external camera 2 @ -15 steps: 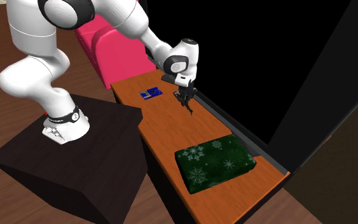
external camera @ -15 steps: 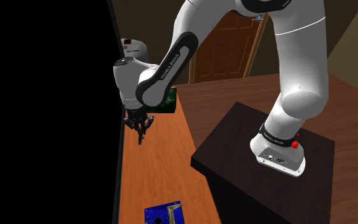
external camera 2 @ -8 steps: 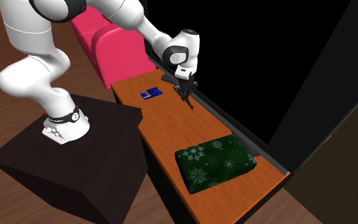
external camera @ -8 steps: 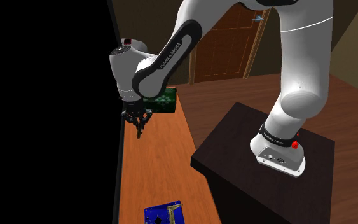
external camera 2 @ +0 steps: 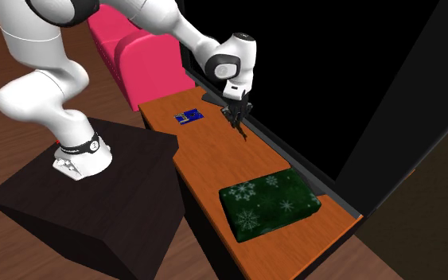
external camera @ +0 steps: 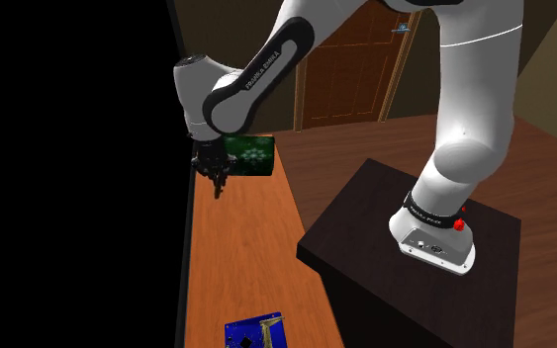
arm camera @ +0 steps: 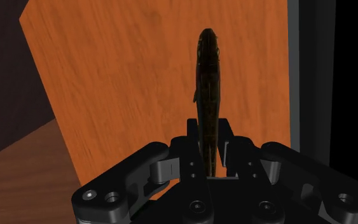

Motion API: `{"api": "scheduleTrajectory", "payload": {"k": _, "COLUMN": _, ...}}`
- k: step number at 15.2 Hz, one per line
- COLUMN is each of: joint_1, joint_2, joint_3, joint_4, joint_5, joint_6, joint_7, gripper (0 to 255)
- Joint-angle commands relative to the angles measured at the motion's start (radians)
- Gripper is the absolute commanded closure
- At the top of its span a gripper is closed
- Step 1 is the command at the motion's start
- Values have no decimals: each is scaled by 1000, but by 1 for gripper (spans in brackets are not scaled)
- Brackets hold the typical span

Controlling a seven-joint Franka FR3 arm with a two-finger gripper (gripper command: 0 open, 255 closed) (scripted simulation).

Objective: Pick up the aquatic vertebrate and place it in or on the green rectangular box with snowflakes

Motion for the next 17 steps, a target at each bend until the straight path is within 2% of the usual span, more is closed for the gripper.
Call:
{"api": "scheduleTrajectory", "payload": {"k": 1, "joint_1": -30, "joint_2": 4, "joint_3": -10, "joint_4": 11, "joint_5": 2, "joint_6": -6, "joint_7": -44, "gripper": 255}}
{"api": "scheduleTrajectory", "payload": {"k": 9, "joint_1": -127, "joint_2": 79, "joint_3": -65, "joint_4": 137, "joint_5": -10, "joint_6": -59, "joint_7": -207, "gripper": 255}}
{"api": "scheduleTrajectory", "payload": {"k": 17, "joint_1": -197, "joint_2": 202, "joint_3": -117, "joint_4": 346, "joint_5": -26, "joint_6": -145, "joint_7": -356, "gripper": 255}}
